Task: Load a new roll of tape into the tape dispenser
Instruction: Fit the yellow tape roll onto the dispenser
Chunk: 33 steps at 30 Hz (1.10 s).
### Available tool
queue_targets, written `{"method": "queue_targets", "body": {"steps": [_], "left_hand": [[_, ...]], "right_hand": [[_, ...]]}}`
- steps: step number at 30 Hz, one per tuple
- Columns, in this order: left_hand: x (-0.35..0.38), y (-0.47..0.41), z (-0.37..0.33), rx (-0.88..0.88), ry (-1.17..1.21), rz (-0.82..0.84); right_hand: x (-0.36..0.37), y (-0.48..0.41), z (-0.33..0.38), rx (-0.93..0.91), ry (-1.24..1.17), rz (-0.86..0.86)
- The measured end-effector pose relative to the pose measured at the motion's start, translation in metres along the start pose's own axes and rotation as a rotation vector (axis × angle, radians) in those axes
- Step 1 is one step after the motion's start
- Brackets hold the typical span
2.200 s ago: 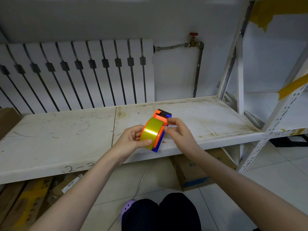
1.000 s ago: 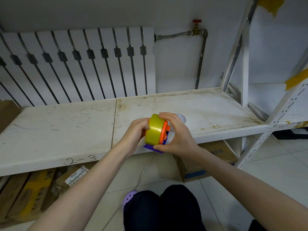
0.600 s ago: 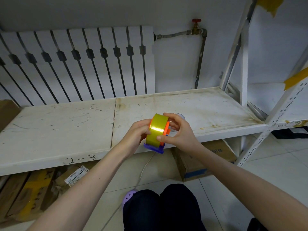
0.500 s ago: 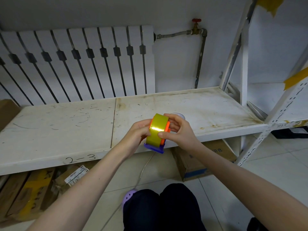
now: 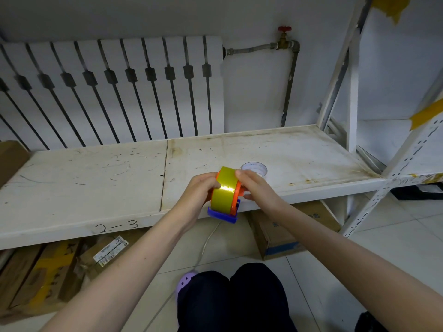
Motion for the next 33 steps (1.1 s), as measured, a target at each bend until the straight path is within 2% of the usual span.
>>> {"method": "queue_targets", "body": {"steps": [3, 5, 9, 14, 17, 22, 26, 33], "left_hand": [[-0.002, 0.001, -0.004, -0.005, 0.058, -0.019], [-0.004, 0.0, -0.007, -0.023, 0.07, -0.054], [-0.005, 0.001, -0.011, -0.066, 0.061, -0.109], [0.001, 0.004, -0.013, -0.007, 0.05, -0.013], [0.004, 0.005, -0.013, 0.045, 0.009, 0.05], [0.004, 0.004, -0.013, 0.089, -0.067, 0.056], [0.002, 0.003, -0.011, 0.056, -0.044, 0.04], [-0.001, 0.001, -0.003, -0.014, 0.056, 0.018]], "right_hand": [[0.003, 0.003, 0.012, -0.199, 0.21, 0.07], [0.002, 0.005, 0.017, -0.266, 0.331, 0.073], [-0.001, 0.004, 0.026, -0.323, 0.366, 0.009], [-0.002, 0.002, 0.017, -0.226, 0.138, 0.005], [-0.003, 0.001, 0.013, -0.173, 0.08, -0.006], [-0.003, 0.002, 0.004, -0.002, -0.025, 0.015], [0.0, 0.003, 0.001, 0.075, -0.021, 0.064], [0.005, -0.001, 0.005, 0.052, 0.075, 0.1]]}}
Point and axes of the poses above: each hand's wrist, its own y-axis away from the middle knuckle, its own x-axis out of the palm, z = x × y, the point moved 7 cm from there along -y, towards the middle knuckle, and after that the axes turned 12 degrees about -x, right-handed, at the moved point
